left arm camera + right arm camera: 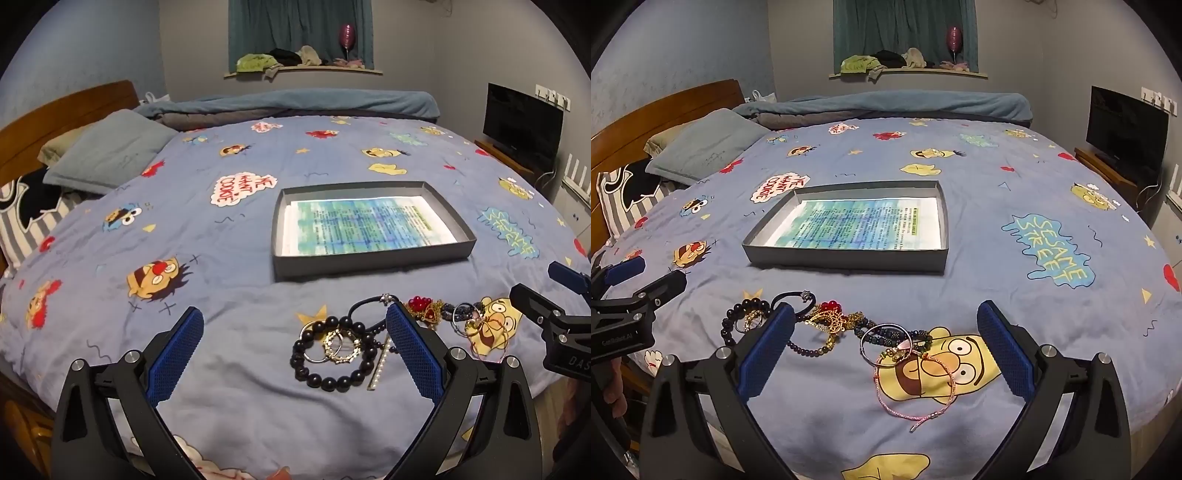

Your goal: Organize jewelry

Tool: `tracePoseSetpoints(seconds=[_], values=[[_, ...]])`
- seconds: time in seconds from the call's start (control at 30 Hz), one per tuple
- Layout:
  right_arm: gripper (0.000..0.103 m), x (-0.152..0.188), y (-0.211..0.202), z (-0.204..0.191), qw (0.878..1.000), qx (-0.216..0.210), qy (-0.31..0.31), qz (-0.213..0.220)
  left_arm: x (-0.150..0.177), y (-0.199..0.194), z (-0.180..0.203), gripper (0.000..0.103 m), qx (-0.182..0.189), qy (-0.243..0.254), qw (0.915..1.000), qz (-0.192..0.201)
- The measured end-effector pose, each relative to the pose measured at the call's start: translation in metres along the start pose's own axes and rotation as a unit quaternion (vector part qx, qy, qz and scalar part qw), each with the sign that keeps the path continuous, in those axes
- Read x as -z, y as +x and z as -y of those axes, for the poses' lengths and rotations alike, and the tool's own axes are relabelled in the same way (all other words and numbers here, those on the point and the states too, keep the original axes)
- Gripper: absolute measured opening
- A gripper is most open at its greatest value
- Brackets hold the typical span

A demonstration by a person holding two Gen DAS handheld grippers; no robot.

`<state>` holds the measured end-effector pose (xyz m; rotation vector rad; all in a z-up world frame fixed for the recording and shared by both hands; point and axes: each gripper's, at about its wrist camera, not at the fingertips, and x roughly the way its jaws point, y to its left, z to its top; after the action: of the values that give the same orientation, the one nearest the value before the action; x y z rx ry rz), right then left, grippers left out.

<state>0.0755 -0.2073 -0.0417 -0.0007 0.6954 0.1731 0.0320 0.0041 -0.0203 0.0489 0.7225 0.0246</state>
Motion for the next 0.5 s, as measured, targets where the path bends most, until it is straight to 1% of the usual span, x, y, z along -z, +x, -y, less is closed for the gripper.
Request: tracePoseSetpoints(seconds=[0.03,0.23,0.27,0.5], values=[[0.098,-0.0001,-0.0001,-0.0007,1.0,0.007,-0.007,-0.002,-0.0002,0.0001,0.0,0.098,0.0,0.0,1.0,0.0],[0.098,-0.0011,-0.0052,-0.0046,1.0,0.01,-0.005,-0.004,-0.0007,0.0016,-0.0015,0.098,0.001,-0.001,1.0,-0.002],[0.098,0.0018,0.0006,0.0002,1.0,0.008,-0.003,-0.004,-0.0006,0.0016,-0.0014,0.098,0.001,-0.001,1.0,-0.002],[0.098,0.0016,-0.0002,0.0029,1.0,0.004,0.003,-0.002,0.0012,0.0058,-0.0038,0.098,0.0,-0.002,1.0,-0.005]])
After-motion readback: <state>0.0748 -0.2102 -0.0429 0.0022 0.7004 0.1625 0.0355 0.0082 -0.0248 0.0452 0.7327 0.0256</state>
